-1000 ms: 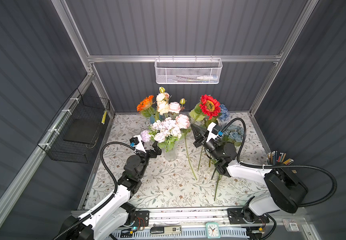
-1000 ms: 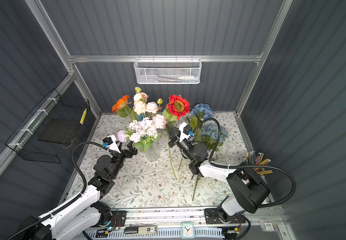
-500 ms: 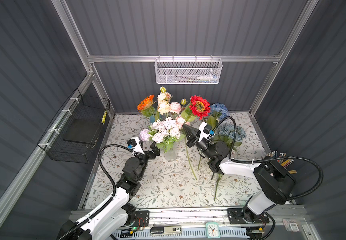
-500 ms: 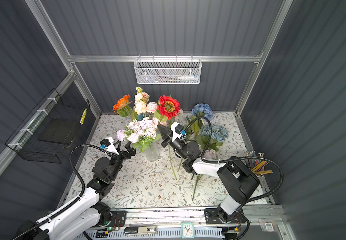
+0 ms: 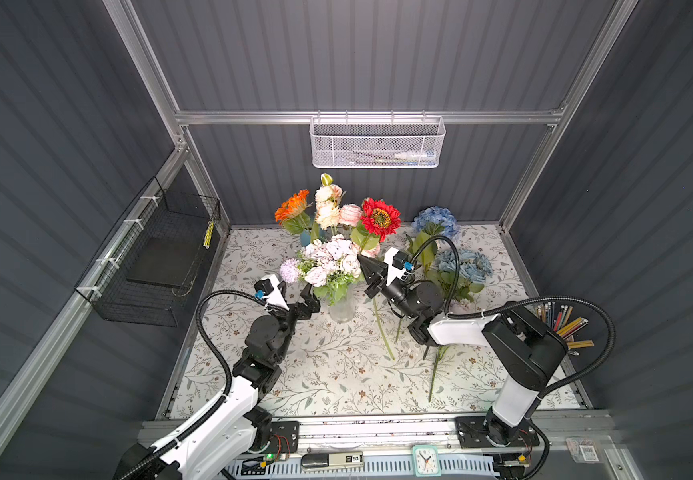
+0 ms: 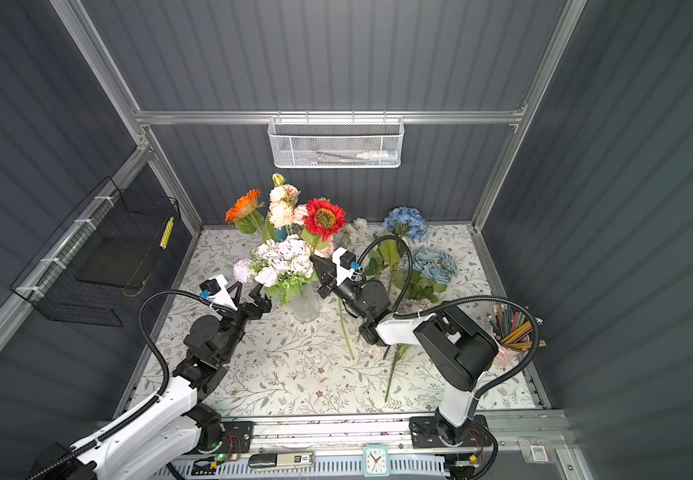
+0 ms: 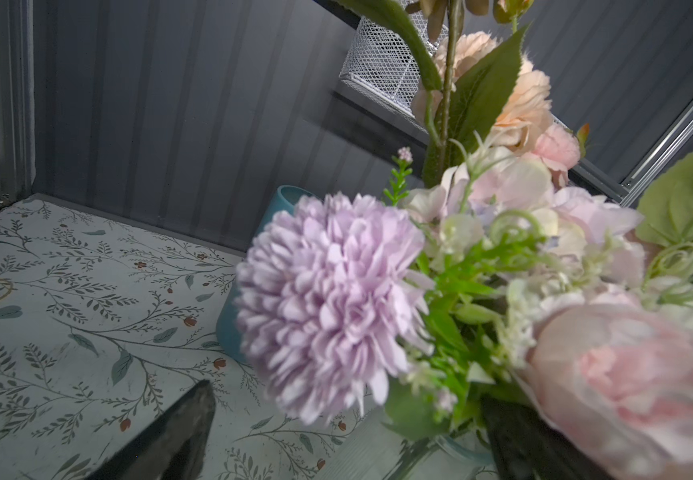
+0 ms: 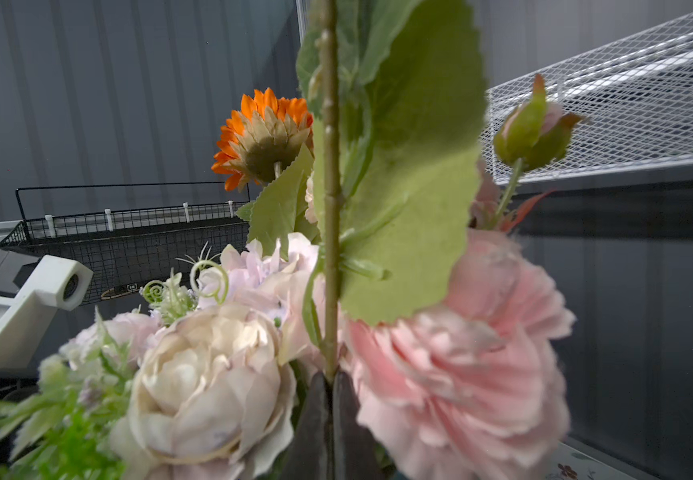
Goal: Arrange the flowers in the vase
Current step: 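Carry the red gerbera over the glass vase with right gripper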
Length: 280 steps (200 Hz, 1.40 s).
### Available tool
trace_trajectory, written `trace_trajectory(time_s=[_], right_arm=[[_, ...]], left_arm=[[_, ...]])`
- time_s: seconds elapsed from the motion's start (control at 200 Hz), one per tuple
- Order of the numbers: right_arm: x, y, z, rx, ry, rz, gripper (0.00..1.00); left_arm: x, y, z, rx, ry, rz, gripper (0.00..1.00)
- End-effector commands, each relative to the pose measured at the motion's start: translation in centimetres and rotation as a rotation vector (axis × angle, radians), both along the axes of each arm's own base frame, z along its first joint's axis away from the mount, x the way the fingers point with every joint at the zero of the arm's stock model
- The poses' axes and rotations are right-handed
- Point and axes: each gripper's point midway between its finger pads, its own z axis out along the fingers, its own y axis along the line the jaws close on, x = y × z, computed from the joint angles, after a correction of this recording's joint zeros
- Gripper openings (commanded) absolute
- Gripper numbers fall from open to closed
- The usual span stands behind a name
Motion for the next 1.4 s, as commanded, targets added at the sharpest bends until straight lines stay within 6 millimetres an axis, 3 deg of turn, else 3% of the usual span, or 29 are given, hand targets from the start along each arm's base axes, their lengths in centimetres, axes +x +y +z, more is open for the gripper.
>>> trace_trajectory(time_s=[0.0,0.395,0.635,0.805,0.876,1.031,1.396], right_arm=[[-0.2,0.0,-1.1,0.003,0.016,0.01,0.0],[-0.9,0.2,-3.4,-0.037,0.058,0.042,0.03],[-2.1,-0.9,-1.8,-0.028,0.019,0.036,0.19],[-2.6,-2.0,-0.3,-0.015,-0.019,0.003,0.23],[-2.6,-2.4,0.2,-0.015,-0.035,-0.016,0.21],[-1.7,-2.0,-0.3,-0.047,-0.013,-0.016,0.0],[-1.4,0.5,-4.8,-0.269,0.077,0.053,0.0]], left_arm=[[-0.2,0.4,0.4,-0.004,-0.011,0.02,1.0],[0.0,0.2,0.6,0.0,-0.01,0.011,1.0],[0.0,0.1,0.7,0.004,-0.01,0.009,1.0],[0.0,0.1,0.7,0.003,-0.009,0.006,1.0],[0.0,0.1,0.7,0.002,-0.01,0.006,1.0],[-0.1,0.1,0.8,0.001,-0.012,0.004,1.0],[-0.1,0.2,0.8,-0.002,-0.014,0.007,1.0]])
